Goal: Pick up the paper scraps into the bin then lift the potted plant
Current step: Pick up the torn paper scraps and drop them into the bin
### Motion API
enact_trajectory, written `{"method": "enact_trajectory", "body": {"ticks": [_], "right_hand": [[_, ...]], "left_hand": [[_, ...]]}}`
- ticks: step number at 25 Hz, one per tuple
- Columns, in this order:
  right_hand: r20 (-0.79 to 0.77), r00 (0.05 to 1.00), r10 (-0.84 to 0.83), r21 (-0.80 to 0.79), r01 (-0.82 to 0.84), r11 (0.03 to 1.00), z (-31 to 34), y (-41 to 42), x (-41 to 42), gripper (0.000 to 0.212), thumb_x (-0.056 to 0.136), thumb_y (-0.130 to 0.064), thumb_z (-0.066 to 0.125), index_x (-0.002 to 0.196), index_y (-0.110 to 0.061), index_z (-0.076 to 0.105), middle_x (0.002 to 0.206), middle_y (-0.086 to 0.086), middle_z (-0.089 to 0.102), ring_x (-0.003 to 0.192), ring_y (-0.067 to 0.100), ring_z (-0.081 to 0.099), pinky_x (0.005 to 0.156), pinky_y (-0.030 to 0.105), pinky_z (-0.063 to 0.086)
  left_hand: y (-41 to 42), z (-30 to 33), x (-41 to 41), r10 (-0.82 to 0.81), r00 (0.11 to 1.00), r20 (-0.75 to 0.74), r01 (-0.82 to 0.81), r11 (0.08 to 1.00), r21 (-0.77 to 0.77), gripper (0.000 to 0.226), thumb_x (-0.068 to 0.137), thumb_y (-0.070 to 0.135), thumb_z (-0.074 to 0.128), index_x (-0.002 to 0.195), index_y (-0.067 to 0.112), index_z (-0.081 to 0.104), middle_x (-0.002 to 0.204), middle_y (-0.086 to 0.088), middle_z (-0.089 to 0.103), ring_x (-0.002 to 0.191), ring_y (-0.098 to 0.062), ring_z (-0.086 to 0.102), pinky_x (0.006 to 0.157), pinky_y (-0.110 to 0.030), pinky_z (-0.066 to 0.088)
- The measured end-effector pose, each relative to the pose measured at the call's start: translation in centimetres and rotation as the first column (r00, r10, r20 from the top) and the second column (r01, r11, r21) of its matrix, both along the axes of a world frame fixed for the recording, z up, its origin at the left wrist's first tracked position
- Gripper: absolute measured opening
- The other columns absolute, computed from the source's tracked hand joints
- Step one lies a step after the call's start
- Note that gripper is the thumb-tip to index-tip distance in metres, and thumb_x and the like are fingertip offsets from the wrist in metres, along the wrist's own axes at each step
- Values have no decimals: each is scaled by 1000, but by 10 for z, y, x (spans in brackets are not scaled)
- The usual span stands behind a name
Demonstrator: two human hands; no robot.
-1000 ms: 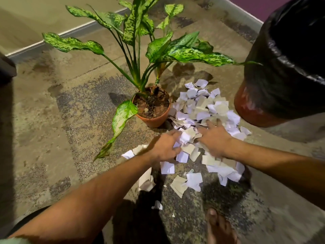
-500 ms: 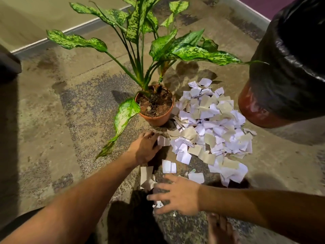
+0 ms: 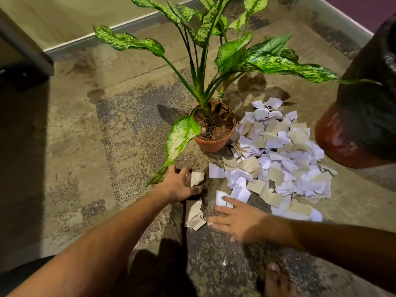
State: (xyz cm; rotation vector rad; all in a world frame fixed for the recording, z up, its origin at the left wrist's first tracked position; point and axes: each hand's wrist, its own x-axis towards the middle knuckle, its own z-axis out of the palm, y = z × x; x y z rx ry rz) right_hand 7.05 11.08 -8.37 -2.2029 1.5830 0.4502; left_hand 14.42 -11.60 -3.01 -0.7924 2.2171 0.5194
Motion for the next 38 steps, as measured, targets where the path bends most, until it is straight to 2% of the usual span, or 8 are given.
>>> {"method": "enact_trajectory", "body": {"ticks": [6,11,17,21,24,31,34,38], "right_hand": [[-106,981,-165,-204,141,969,33,-41,-43,71,81,-57,63,132,-12,45,139,18,46,131,45,38,107,56,38],[-152,961,-230,56,240,969,35,-86,-59,116,75,-76,56,152,-27,-16,160,10,-20,144,49,9,107,51,40],[-226,967,-122,94,147,985,26,-79,-49,115,74,-77,57,154,-24,-7,162,7,-13,145,48,1,114,56,26],[-174,978,-118,-9,119,993,31,-67,-55,71,90,-41,60,149,-27,23,159,11,20,134,41,35,83,47,52],[-132,982,-137,-55,131,990,31,-54,-57,33,96,-12,44,129,-13,48,133,14,49,115,34,50,74,43,52],[-163,969,-188,-17,188,982,43,-26,-73,29,88,-2,46,113,-7,61,110,7,55,96,24,57,67,34,47],[-77,940,-332,-42,330,943,55,-17,-84,39,82,0,49,118,-9,61,114,4,57,90,25,62,66,34,48],[8,876,-483,-195,475,858,74,-12,-98,46,81,-2,48,123,-16,60,118,0,58,99,21,62,76,37,52]], "left_hand": [[9,1,12,-51,999,-15,52,994,91,135,52,67,80,151,33,-5,155,-13,5,141,-43,19,112,-57,25],[16,-8,23,-353,924,148,359,933,-14,152,44,75,76,144,29,-29,157,-17,-20,144,-48,2,115,-61,19],[38,-20,31,-491,869,61,488,830,-269,117,69,53,77,151,20,1,154,-19,3,132,-43,30,103,-46,46],[41,-20,24,-330,930,-163,309,941,-142,62,83,19,69,134,23,35,133,-8,28,105,-26,50,80,-33,56],[45,-20,18,-190,918,-349,202,979,-2,22,98,25,44,117,15,47,105,-4,55,79,-19,60,63,-30,55],[45,-26,0,-11,927,-375,86,979,184,14,84,2,53,89,12,60,87,-3,64,62,-2,62,43,-15,44],[42,-20,-18,29,918,-395,29,990,139,28,84,8,66,111,9,64,98,-7,66,80,-13,61,64,-16,41],[56,-1,-44,228,826,-516,-34,933,357,46,90,-8,54,133,1,40,106,2,51,69,-8,52,53,-11,46]]}}
